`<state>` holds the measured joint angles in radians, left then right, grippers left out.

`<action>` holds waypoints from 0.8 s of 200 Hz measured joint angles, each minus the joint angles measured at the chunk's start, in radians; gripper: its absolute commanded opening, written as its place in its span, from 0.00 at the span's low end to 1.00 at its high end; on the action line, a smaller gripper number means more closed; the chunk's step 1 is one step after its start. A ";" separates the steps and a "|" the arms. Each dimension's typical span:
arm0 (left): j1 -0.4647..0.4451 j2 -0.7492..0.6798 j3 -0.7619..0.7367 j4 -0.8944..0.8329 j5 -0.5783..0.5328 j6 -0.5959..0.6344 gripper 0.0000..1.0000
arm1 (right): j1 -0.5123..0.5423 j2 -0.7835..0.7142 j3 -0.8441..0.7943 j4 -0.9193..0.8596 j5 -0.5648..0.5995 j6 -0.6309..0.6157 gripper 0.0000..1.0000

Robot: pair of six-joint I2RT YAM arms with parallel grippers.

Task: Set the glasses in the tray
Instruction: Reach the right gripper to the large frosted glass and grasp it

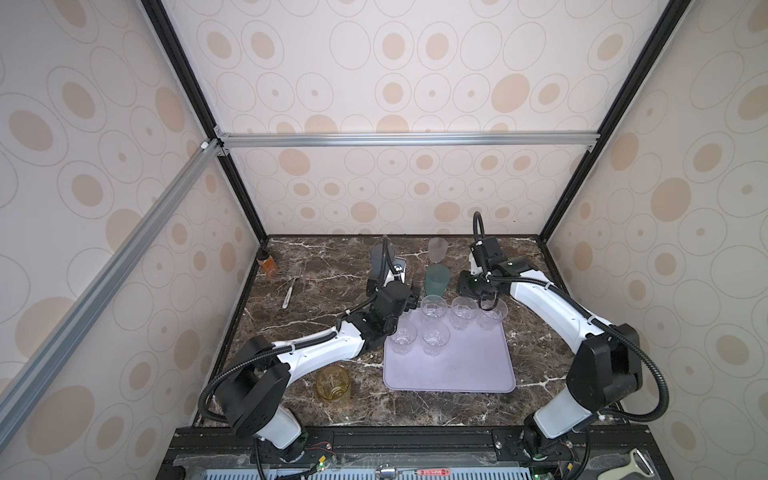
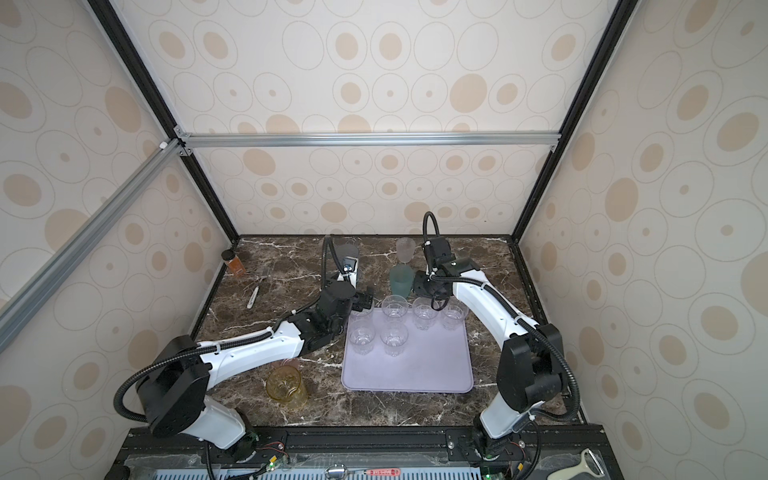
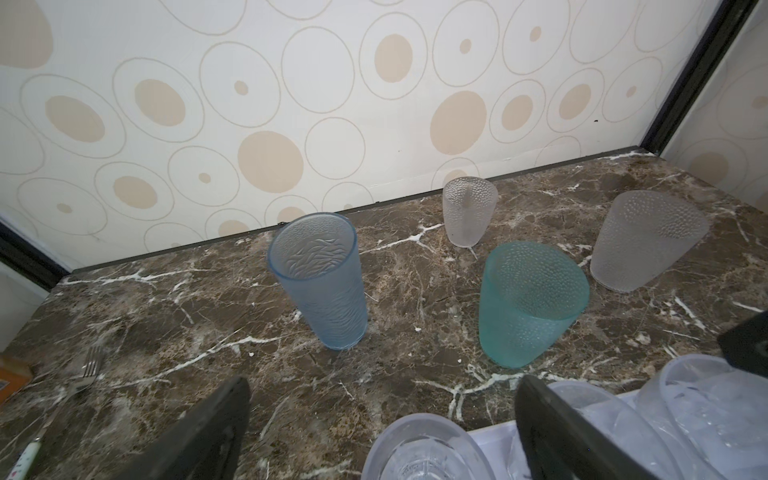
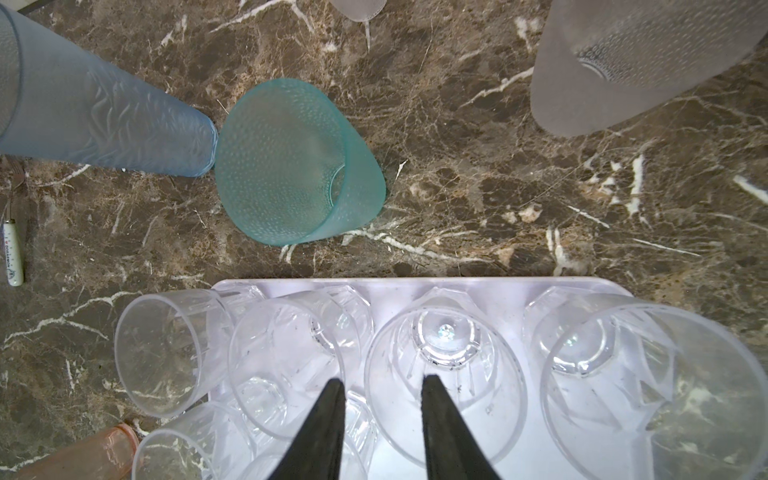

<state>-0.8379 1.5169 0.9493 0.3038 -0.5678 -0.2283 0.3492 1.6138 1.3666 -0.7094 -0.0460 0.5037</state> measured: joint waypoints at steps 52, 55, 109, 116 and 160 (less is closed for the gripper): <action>0.001 -0.080 -0.039 0.042 -0.008 -0.010 0.98 | -0.003 -0.017 0.011 0.012 0.029 -0.018 0.35; 0.001 -0.080 -0.039 0.045 -0.006 -0.009 0.98 | -0.004 -0.021 0.009 0.017 0.031 -0.019 0.35; 0.001 -0.080 -0.012 0.019 0.089 0.002 0.96 | -0.010 -0.055 -0.073 0.114 0.042 -0.016 0.35; 0.001 -0.078 -0.003 0.009 0.104 0.005 0.96 | -0.013 -0.055 -0.083 0.124 0.042 -0.015 0.35; 0.001 -0.027 0.085 -0.079 0.154 0.043 0.96 | -0.043 -0.055 -0.090 0.156 0.042 -0.018 0.36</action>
<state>-0.8368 1.4902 1.0344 0.2253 -0.4141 -0.1856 0.3061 1.5593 1.2766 -0.5533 -0.0040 0.4858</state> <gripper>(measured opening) 0.961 0.359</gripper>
